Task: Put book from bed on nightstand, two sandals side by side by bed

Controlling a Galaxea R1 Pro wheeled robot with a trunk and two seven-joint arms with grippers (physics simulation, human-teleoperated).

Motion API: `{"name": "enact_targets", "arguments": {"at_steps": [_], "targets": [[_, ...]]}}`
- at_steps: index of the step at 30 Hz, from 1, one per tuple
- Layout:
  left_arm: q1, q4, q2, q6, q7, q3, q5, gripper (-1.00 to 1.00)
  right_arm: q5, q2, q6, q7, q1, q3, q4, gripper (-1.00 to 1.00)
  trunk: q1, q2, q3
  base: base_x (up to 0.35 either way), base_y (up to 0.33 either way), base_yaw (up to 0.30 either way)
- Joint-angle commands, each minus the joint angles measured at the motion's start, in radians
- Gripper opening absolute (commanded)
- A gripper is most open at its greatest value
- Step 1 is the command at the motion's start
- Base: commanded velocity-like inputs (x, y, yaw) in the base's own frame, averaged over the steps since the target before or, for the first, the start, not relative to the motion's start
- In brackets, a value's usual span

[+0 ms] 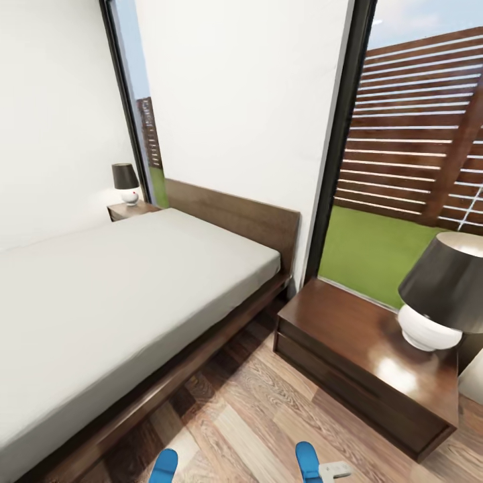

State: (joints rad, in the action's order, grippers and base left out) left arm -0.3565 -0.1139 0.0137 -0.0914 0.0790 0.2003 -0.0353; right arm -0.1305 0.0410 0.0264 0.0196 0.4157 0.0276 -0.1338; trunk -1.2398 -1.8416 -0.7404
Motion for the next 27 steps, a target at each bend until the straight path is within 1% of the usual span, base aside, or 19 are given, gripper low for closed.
{"name": "enact_targets", "arguments": {"at_steps": [1,27], "targets": [[-0.001,0.002,0.0,-0.004,0.005,0.008,-0.004,-1.0,-0.01,0.0,0.003,0.002,0.0,0.003,-0.001,-1.0,0.0,0.0,-0.001,0.0,0.0,0.228],[-0.001,0.001,0.0,-0.004,0.005,0.008,-0.004,-1.0,-0.011,0.0,0.003,0.002,0.0,0.003,-0.001,-1.0,0.0,0.0,-0.001,0.002,0.0,0.282]]}}
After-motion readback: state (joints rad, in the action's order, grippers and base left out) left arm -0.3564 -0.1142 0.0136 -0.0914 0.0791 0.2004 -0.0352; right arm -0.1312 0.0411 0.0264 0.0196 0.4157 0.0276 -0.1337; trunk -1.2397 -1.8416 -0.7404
